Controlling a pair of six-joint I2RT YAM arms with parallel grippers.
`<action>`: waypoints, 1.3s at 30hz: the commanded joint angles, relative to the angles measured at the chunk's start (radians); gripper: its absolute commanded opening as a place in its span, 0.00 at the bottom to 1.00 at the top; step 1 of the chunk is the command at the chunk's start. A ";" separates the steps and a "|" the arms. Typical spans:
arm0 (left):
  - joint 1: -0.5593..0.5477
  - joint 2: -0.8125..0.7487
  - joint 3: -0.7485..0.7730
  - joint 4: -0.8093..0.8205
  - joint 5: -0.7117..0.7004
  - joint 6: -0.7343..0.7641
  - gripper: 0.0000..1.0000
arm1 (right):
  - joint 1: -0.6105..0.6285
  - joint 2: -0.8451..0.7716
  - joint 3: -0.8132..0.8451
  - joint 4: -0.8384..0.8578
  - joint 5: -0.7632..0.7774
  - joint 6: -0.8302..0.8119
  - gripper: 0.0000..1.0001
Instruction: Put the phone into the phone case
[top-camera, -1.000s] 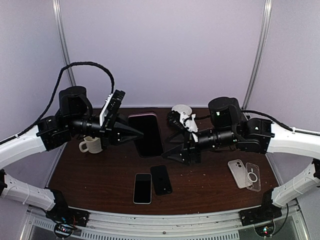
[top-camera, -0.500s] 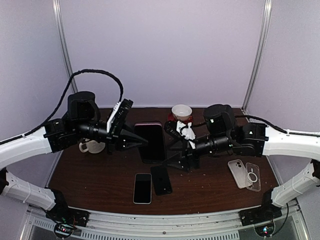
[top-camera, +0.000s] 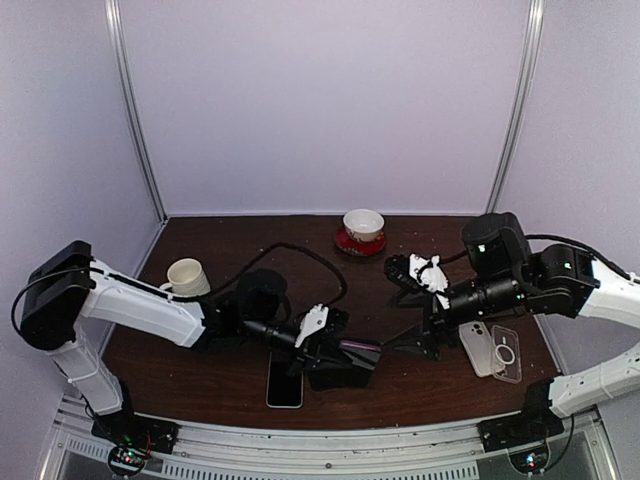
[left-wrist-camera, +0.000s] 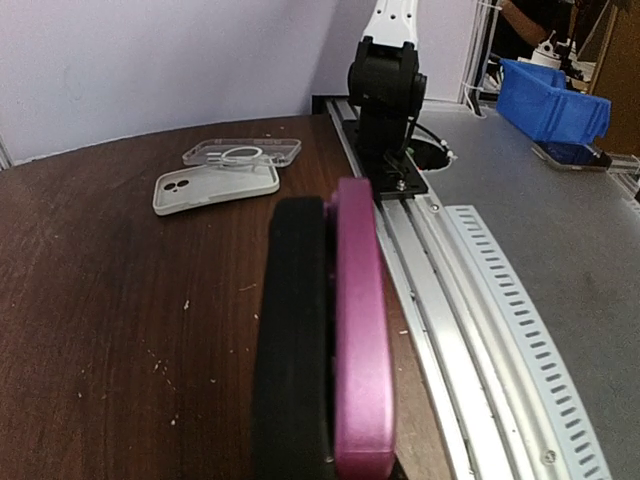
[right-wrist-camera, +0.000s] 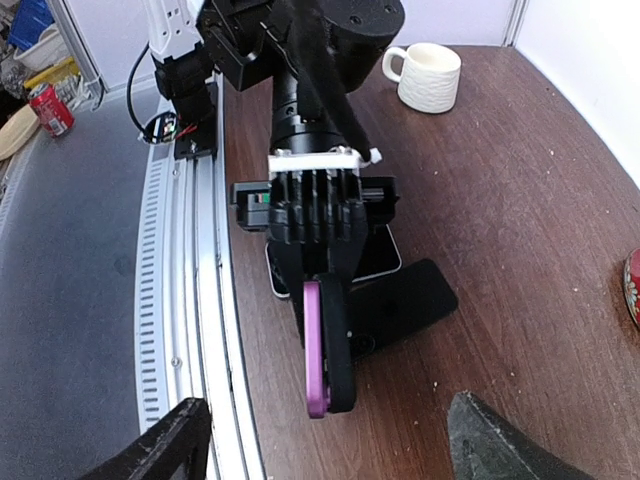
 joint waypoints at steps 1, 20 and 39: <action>-0.036 0.124 0.049 0.424 -0.027 0.015 0.00 | -0.004 -0.008 0.084 -0.216 0.034 -0.057 0.82; -0.068 0.354 0.069 0.599 -0.108 -0.043 0.01 | -0.047 -0.024 -0.322 0.439 0.274 0.485 0.54; -0.069 0.351 0.137 0.454 -0.156 -0.093 0.18 | 0.194 0.241 -0.283 0.371 1.064 0.747 0.52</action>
